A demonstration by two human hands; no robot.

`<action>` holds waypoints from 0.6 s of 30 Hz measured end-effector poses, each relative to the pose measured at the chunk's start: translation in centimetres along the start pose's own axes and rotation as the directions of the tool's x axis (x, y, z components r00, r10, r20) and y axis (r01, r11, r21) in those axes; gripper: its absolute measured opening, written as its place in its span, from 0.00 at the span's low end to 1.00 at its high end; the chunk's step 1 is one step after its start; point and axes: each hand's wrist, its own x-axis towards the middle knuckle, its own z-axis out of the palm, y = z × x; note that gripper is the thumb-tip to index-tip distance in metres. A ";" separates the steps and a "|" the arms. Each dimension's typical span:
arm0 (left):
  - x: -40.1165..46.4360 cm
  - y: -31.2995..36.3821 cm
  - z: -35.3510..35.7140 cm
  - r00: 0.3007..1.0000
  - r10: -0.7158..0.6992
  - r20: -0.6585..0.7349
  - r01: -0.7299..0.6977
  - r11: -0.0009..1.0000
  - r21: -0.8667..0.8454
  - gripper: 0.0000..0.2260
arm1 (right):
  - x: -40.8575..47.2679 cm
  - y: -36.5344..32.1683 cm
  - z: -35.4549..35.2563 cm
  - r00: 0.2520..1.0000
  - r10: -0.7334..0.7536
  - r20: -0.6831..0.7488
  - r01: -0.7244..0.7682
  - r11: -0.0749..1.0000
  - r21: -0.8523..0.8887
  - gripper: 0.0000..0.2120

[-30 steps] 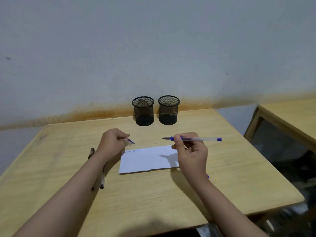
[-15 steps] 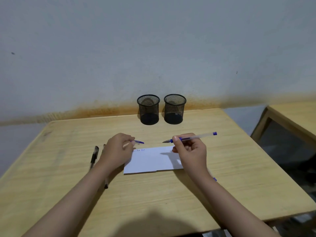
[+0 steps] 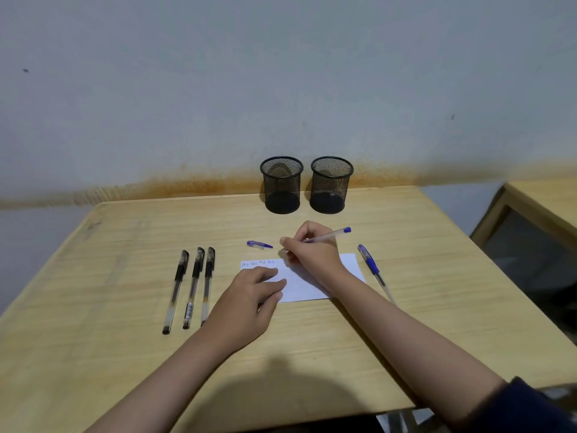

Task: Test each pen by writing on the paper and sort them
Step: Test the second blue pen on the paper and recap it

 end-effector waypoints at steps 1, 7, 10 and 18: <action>0.0 0.0 0.0 1.000 0.000 0.002 0.000 1.000 0.003 0.19 | 0.1 0.4 0.1 1.000 0.006 -0.007 -0.006 1.000 -0.030 0.11; -0.1 0.0 0.3 0.999 -0.032 0.027 0.033 0.998 -0.048 0.17 | 0.5 0.7 0.6 0.997 -0.034 -0.074 0.020 0.983 -0.184 0.08; -0.1 0.2 0.3 0.997 -0.029 0.073 0.032 0.999 -0.034 0.19 | 0.6 0.9 0.8 0.997 -0.049 -0.064 0.034 0.974 -0.222 0.07; 0.0 0.5 0.2 0.991 -0.041 0.124 0.041 0.999 -0.001 0.22 | 0.9 1.4 0.8 0.997 -0.066 -0.031 0.056 0.965 -0.255 0.07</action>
